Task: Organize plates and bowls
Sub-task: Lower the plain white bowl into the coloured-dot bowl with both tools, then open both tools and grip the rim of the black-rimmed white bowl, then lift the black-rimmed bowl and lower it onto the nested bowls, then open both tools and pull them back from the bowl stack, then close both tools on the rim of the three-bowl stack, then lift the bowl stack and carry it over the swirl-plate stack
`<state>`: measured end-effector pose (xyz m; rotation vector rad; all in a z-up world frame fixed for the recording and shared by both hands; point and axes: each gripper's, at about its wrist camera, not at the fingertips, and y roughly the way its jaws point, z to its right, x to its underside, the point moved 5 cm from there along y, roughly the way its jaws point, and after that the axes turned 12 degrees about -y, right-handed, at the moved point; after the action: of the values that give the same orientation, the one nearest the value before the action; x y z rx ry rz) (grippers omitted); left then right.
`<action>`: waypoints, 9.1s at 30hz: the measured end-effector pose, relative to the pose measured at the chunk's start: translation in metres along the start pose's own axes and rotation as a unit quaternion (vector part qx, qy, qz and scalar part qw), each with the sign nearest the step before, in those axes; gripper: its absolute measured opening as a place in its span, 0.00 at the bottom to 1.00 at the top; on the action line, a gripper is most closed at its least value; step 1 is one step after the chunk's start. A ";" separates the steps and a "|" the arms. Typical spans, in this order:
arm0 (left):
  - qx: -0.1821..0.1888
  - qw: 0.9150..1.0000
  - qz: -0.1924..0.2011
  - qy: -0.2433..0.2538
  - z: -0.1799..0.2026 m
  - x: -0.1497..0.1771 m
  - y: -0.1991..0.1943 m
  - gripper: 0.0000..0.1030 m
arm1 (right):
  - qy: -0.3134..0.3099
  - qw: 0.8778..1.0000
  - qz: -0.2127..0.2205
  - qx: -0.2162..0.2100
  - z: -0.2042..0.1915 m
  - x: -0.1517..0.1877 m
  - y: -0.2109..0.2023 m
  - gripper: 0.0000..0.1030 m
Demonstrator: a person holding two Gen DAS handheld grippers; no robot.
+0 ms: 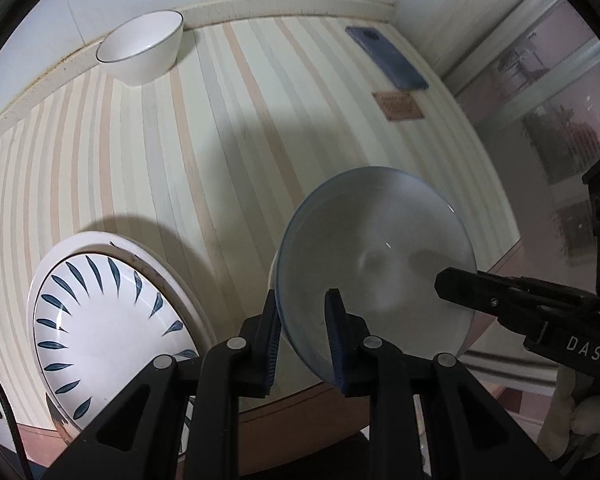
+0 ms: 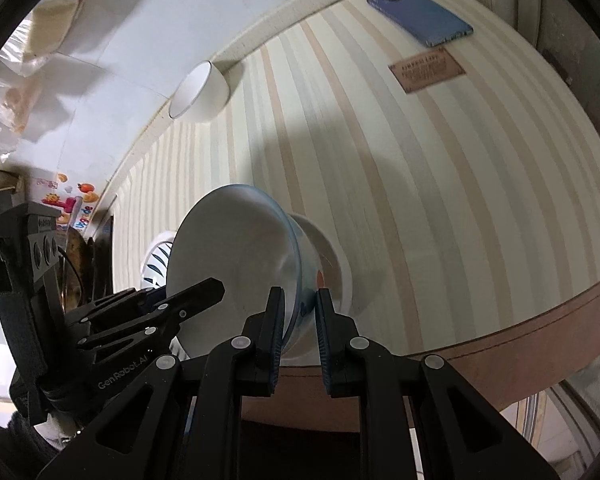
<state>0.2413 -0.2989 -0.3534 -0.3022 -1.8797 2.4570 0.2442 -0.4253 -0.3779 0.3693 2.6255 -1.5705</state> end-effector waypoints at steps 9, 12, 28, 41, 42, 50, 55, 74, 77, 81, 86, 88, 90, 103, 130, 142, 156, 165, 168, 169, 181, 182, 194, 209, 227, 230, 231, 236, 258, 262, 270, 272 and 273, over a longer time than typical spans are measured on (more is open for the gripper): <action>-0.017 1.000 -0.013 0.014 0.000 0.003 0.012 0.19 | 0.002 1.000 -0.010 0.005 0.006 0.003 0.012 0.17; -0.028 0.999 -0.013 0.016 -0.001 0.002 0.014 0.19 | 0.001 1.000 -0.015 0.005 0.005 0.004 0.014 0.17; -0.014 0.999 0.040 0.007 -0.007 -0.018 -0.032 0.20 | -0.011 1.000 -0.021 0.006 0.001 -0.024 -0.011 0.17; -0.011 0.982 0.133 -0.136 -0.112 -0.192 -0.073 0.32 | -0.061 0.997 0.014 -0.033 -0.056 -0.203 0.009 0.48; -0.015 0.980 0.130 -0.148 -0.124 -0.202 -0.065 0.32 | -0.066 0.997 0.014 -0.033 -0.059 -0.215 0.021 0.48; 0.006 0.968 0.073 -0.239 -0.195 -0.267 0.010 0.32 | -0.093 0.995 -0.015 -0.029 -0.072 -0.304 0.129 0.48; 0.032 0.968 0.061 -0.241 -0.201 -0.279 0.039 0.26 | -0.093 0.994 -0.036 -0.038 -0.068 -0.322 0.170 0.21; -0.003 0.974 0.102 -0.204 -0.158 -0.247 0.001 0.21 | -0.136 0.990 -0.030 -0.018 -0.092 -0.300 0.152 0.15; -0.002 0.975 0.112 -0.192 -0.146 -0.235 -0.018 0.21 | -0.138 0.990 -0.021 -0.019 -0.097 -0.289 0.130 0.15; 0.007 0.977 0.121 -0.176 -0.128 -0.212 -0.044 0.21 | -0.141 0.990 -0.005 -0.012 -0.101 -0.265 0.095 0.15; 0.017 0.981 0.120 -0.151 -0.102 -0.178 -0.069 0.21 | -0.141 0.990 0.010 0.001 -0.106 -0.232 0.054 0.15; 0.022 0.982 0.120 -0.143 -0.094 -0.164 -0.078 0.21 | -0.139 0.990 0.013 0.005 -0.103 -0.216 0.036 0.15; 0.025 0.983 0.120 -0.135 -0.086 -0.150 -0.084 0.21 | -0.138 0.990 0.018 0.009 -0.096 -0.199 0.018 0.15; 0.038 0.991 0.091 -0.089 -0.027 -0.067 -0.085 0.21 | -0.103 0.994 0.030 0.028 -0.060 -0.092 -0.041 0.15; -0.014 1.000 0.012 -0.022 0.000 -0.004 -0.016 0.21 | -0.046 0.998 -0.015 0.035 -0.001 0.001 -0.012 0.15; -0.019 1.000 0.009 -0.008 0.001 -0.004 -0.012 0.21 | -0.035 0.998 -0.019 0.050 0.004 -0.002 -0.008 0.15; 0.010 0.999 0.053 -0.004 -0.004 0.009 -0.082 0.53 | -0.061 0.992 0.010 0.109 -0.024 0.013 -0.064 0.73; 0.030 0.996 0.083 0.009 0.002 0.009 -0.117 0.90 | -0.065 0.992 0.025 0.106 -0.040 0.029 -0.090 0.83; 0.035 0.996 0.084 0.007 0.003 0.007 -0.119 0.91 | -0.062 0.992 0.025 0.105 -0.038 0.031 -0.091 0.88; 0.037 0.996 0.083 0.006 0.004 0.005 -0.118 0.91 | -0.059 0.993 0.024 0.103 -0.037 0.031 -0.091 0.88; 0.037 0.999 0.017 -0.015 -0.007 -0.033 -0.039 0.91 | -0.025 0.998 0.005 0.064 0.001 0.019 -0.050 0.89; 0.038 0.999 0.006 -0.015 -0.007 -0.038 -0.031 0.91 | -0.020 0.998 -0.001 0.058 0.006 0.018 -0.042 0.89; 0.030 0.993 -0.111 -0.038 -0.019 -0.059 0.050 0.89 | 0.053 0.993 -0.062 -0.087 0.035 0.021 0.045 0.89; 0.079 0.984 -0.155 -0.049 -0.017 -0.048 0.068 0.84 | 0.106 0.981 -0.060 -0.154 0.041 0.009 0.086 0.86; 0.108 0.984 -0.130 -0.060 -0.011 -0.045 0.061 0.59 | 0.098 0.984 -0.054 -0.141 0.049 0.003 0.089 0.60; 0.105 0.984 -0.128 -0.065 -0.011 -0.045 0.061 0.59 | 0.094 0.984 -0.054 -0.138 0.050 0.002 0.089 0.60; 0.105 0.984 -0.128 -0.066 -0.012 -0.043 0.060 0.59 | 0.093 0.985 -0.054 -0.137 0.050 0.002 0.088 0.60; 0.103 0.984 -0.131 -0.067 -0.011 -0.041 0.059 0.59 | 0.086 0.986 -0.056 -0.130 0.051 0.002 0.083 0.60; 0.087 0.985 -0.117 -0.094 -0.035 -0.042 0.014 0.59 | 0.065 0.985 -0.069 -0.145 0.013 -0.023 0.080 0.60; 0.084 0.984 -0.104 -0.114 -0.053 -0.043 -0.002 0.59 | 0.044 0.984 -0.080 -0.153 -0.010 -0.032 0.082 0.60; 0.077 0.978 -0.068 -0.180 -0.110 -0.040 -0.037 0.59 | -0.016 0.978 -0.117 -0.174 -0.067 -0.047 0.099 0.60; 0.075 0.975 -0.060 -0.198 -0.124 -0.037 -0.043 0.59 | -0.033 0.975 -0.127 -0.179 -0.082 -0.049 0.105 0.60; 0.073 0.974 -0.055 -0.209 -0.134 -0.035 -0.046 0.59 | -0.041 0.973 -0.134 -0.182 -0.090 -0.050 0.108 0.60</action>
<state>0.2944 -0.1637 -0.3377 0.3445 -1.7628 2.7220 0.3241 -0.3057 -0.4193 -0.0742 2.9084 -1.0862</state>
